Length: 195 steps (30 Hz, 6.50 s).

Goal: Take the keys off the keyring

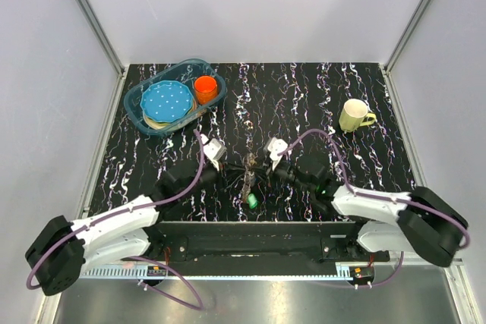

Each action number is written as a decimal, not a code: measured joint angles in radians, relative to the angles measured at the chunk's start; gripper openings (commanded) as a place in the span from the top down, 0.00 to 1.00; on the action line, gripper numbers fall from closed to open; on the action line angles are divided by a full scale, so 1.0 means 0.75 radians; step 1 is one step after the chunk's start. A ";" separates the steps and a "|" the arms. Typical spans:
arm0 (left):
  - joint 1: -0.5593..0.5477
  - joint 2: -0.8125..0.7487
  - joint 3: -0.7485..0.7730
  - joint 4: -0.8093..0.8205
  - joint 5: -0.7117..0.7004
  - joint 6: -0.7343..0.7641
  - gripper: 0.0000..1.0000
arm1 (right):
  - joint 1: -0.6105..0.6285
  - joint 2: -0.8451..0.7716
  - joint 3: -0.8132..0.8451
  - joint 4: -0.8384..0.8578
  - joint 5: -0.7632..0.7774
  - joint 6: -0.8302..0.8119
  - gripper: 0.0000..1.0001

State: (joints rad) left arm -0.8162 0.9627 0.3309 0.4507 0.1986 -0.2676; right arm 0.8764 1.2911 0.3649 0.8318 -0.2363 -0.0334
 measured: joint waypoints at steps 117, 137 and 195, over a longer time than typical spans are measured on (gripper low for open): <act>-0.242 -0.098 0.463 -0.415 0.008 0.260 0.68 | 0.000 -0.393 0.833 -1.689 -0.136 -0.601 1.00; -0.244 -0.067 0.463 -0.392 -0.003 0.226 0.68 | 0.000 -0.394 0.833 -1.694 -0.130 -0.565 1.00; -0.266 -0.074 0.401 -0.372 0.064 0.598 1.00 | 0.001 -0.307 0.947 -1.940 -0.101 -0.296 1.00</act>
State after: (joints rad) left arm -1.0157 0.9070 0.6315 0.1719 0.2462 0.1806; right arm 0.8772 1.0611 1.0748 -0.6231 -0.3122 -0.2550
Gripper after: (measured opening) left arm 0.009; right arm 0.030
